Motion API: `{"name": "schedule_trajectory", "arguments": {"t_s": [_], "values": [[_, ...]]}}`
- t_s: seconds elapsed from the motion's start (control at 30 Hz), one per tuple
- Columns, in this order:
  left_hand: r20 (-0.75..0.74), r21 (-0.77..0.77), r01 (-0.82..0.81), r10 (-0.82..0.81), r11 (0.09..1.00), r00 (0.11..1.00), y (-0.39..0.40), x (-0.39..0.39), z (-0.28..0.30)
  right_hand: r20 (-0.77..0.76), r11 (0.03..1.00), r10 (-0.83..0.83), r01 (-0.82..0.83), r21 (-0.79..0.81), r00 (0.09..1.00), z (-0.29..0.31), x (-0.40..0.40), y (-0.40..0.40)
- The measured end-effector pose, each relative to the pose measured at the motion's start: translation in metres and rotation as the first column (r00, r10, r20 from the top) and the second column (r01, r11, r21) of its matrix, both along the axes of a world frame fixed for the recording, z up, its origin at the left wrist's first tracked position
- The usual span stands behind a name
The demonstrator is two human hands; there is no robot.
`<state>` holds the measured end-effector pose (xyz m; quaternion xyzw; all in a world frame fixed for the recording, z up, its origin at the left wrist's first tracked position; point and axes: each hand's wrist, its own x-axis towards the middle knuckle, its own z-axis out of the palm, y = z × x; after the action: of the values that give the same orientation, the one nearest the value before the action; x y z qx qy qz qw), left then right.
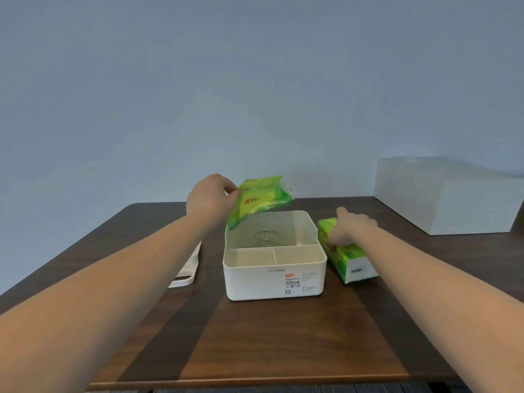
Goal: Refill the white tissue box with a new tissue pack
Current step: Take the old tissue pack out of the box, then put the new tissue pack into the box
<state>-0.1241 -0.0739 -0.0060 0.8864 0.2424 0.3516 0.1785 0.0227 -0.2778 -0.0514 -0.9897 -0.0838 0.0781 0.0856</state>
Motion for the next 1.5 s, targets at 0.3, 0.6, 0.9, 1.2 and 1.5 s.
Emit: {"name": "schedule_trajectory", "arguments": {"t_s": [0.3,0.6,0.9,1.2,1.5], "values": [[0.240,-0.010,-0.114,0.113,0.993,0.964,0.027,0.015,0.004,0.186,0.962,-0.034,-0.018,0.273,0.982,0.043,-0.004,0.003],[0.133,-0.054,-0.201,0.206,0.978,0.969,0.061,0.039,-0.007,0.370,0.904,0.143,-0.273,0.328,0.918,0.074,0.002,0.036],[0.022,-0.064,-0.207,0.208,0.976,0.978,0.101,0.067,-0.039,0.377,0.754,0.568,-0.646,0.120,0.732,0.072,-0.005,0.079],[-0.034,-0.084,-0.192,0.190,0.978,0.981,0.117,0.085,-0.070,0.113,0.477,0.875,-0.878,-0.032,0.471,0.059,-0.012,0.096],[-0.279,-0.023,-0.210,0.195,0.977,0.940,0.117,0.088,-0.083,-0.022,0.391,0.917,-0.910,-0.140,0.397,0.049,-0.019,0.093]]}}
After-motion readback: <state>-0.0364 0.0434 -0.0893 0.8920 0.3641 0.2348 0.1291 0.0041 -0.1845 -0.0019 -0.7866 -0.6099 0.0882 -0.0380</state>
